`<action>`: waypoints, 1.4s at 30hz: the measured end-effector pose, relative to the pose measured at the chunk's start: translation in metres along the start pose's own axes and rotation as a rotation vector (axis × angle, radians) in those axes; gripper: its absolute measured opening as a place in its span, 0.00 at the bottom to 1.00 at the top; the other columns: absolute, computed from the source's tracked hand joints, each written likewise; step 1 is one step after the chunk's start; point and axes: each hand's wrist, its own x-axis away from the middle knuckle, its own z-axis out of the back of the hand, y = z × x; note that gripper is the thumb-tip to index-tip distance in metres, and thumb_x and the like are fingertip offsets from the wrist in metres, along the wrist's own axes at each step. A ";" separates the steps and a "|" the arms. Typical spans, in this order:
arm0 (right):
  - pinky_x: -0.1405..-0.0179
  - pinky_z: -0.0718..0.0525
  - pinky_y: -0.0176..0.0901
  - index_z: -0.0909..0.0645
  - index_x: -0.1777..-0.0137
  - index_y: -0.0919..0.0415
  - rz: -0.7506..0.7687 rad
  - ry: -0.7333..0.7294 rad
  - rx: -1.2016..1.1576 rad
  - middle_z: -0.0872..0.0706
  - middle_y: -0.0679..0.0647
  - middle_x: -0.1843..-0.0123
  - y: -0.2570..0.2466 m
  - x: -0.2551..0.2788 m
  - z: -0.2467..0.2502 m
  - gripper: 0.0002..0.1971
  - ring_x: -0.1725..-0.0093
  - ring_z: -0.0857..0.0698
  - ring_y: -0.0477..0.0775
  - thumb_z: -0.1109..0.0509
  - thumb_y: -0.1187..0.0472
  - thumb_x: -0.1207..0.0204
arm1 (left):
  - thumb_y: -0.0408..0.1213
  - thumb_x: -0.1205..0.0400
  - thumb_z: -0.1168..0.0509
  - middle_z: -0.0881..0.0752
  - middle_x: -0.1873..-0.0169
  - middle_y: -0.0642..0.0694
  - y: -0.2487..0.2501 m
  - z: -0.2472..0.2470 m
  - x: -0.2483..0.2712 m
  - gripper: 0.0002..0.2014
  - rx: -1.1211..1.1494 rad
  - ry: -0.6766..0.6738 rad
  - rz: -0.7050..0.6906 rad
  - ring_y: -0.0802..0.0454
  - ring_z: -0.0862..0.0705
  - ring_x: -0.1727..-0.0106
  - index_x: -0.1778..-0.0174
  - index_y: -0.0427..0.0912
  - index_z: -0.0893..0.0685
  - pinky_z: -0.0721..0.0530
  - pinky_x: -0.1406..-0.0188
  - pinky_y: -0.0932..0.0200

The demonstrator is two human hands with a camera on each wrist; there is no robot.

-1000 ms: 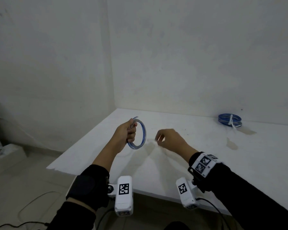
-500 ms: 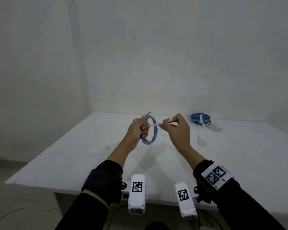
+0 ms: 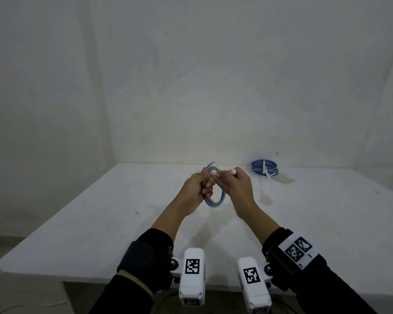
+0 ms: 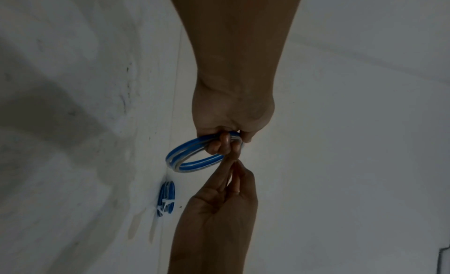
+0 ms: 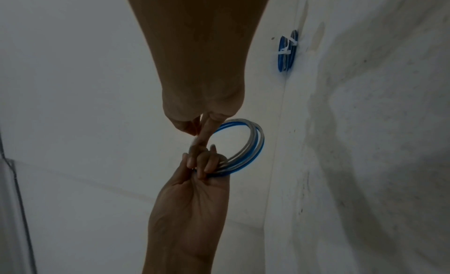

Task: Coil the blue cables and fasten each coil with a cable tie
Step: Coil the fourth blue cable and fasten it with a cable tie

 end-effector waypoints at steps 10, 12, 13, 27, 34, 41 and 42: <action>0.47 0.11 0.51 0.16 0.59 0.65 0.166 -0.243 0.300 0.08 0.61 0.58 -0.013 0.005 0.014 0.09 0.53 0.08 0.58 0.18 0.68 0.35 | 0.41 0.11 0.51 0.29 0.72 0.48 0.003 0.018 0.003 0.10 -0.261 0.062 -0.020 0.55 0.39 0.75 0.55 0.41 0.31 0.36 0.73 0.62; 0.51 0.12 0.48 0.14 0.63 0.60 0.210 -0.256 0.343 0.08 0.57 0.60 -0.015 0.004 0.017 0.07 0.57 0.09 0.54 0.18 0.67 0.36 | 0.41 0.12 0.51 0.27 0.71 0.46 0.004 0.018 0.005 0.11 -0.363 0.042 -0.016 0.54 0.38 0.75 0.54 0.40 0.29 0.36 0.73 0.61; 0.53 0.14 0.42 0.13 0.63 0.58 0.271 -0.238 0.403 0.09 0.52 0.60 -0.015 0.004 0.017 0.07 0.58 0.11 0.50 0.17 0.65 0.36 | 0.42 0.12 0.50 0.26 0.71 0.46 0.003 0.016 0.006 0.11 -0.407 0.022 -0.019 0.54 0.37 0.76 0.55 0.40 0.28 0.36 0.73 0.60; 0.50 0.11 0.55 0.16 0.59 0.53 0.297 -0.211 0.450 0.11 0.51 0.57 -0.011 -0.008 0.024 0.04 0.54 0.10 0.56 0.23 0.58 0.26 | 0.44 0.11 0.48 0.27 0.72 0.47 -0.008 -0.002 0.003 0.14 -0.501 0.058 -0.024 0.60 0.35 0.80 0.53 0.40 0.22 0.37 0.80 0.70; 0.52 0.10 0.47 0.14 0.55 0.59 0.288 -0.156 0.414 0.09 0.55 0.59 -0.010 -0.006 0.023 0.07 0.57 0.10 0.57 0.21 0.57 0.29 | 0.43 0.12 0.45 0.27 0.81 0.57 -0.007 -0.010 0.005 0.15 -0.459 0.109 -0.110 0.56 0.38 0.77 0.35 0.47 0.18 0.37 0.81 0.71; 0.53 0.12 0.35 0.13 0.45 0.55 0.290 -0.149 0.301 0.08 0.56 0.58 -0.013 0.001 0.020 0.12 0.57 0.08 0.48 0.23 0.64 0.28 | 0.39 0.14 0.39 0.21 0.71 0.55 -0.009 -0.015 0.004 0.17 -0.320 0.199 -0.133 0.59 0.36 0.81 0.29 0.50 0.21 0.36 0.82 0.70; 0.54 0.12 0.34 0.13 0.47 0.52 0.300 -0.143 0.306 0.08 0.53 0.58 -0.013 0.002 0.019 0.10 0.58 0.09 0.46 0.23 0.64 0.28 | 0.38 0.14 0.40 0.19 0.67 0.54 -0.009 -0.016 0.004 0.19 -0.323 0.211 -0.152 0.59 0.34 0.82 0.27 0.53 0.24 0.35 0.82 0.70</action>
